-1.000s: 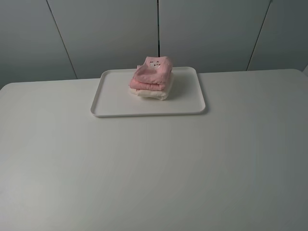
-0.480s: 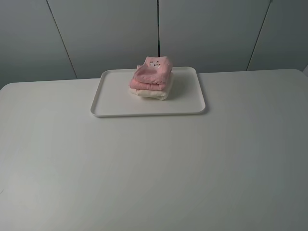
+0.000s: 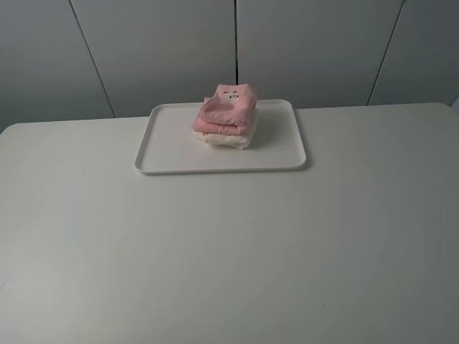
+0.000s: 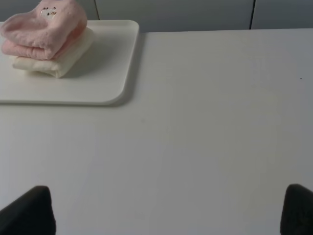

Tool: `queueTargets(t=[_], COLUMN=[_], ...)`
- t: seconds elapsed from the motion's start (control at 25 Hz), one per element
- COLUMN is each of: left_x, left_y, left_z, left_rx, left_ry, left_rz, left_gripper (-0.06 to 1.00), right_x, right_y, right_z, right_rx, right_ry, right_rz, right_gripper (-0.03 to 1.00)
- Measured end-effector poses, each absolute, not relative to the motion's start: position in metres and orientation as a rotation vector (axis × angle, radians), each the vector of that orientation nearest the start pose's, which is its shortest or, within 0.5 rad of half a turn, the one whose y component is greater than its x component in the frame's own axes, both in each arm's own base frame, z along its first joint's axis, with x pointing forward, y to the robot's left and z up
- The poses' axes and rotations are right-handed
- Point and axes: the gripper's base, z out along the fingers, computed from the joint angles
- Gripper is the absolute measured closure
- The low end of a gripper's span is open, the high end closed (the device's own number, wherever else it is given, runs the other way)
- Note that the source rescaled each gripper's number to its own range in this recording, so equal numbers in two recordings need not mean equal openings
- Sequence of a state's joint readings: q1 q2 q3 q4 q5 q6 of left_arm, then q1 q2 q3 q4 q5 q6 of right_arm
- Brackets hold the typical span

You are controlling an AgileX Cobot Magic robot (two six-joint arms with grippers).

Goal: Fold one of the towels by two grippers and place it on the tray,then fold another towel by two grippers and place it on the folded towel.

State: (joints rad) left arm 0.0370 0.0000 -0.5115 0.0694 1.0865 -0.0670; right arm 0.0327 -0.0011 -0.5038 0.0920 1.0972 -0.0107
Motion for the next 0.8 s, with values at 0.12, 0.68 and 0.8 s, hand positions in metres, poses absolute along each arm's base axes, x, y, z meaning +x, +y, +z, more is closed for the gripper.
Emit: queueTargets(t=[0.12,0.68,0.8], left_x=[-0.0076,-0.0076,-0.0076], left_y=[0.0053,0.0053,0.0053], left_z=[0.2785,0.2785,0.2785], left_rx=[-0.112,-0.112,-0.112], left_ry=[2.054,2.054,2.054], left_rz=[0.065,0.065,0.065], left_gripper=[0.02,0.02,0.02], right_x=[-0.0075,-0.0075,-0.0075], right_y=[0.0072,0.0072,0.0072], right_z=[0.2757,0.2757,0.2757], right_rx=[-0.052,-0.052,-0.052], right_ry=[2.074,2.074,2.074], right_rz=[0.124,0.124,0.124], right_gripper=[-0.03,-0.03,-0.03])
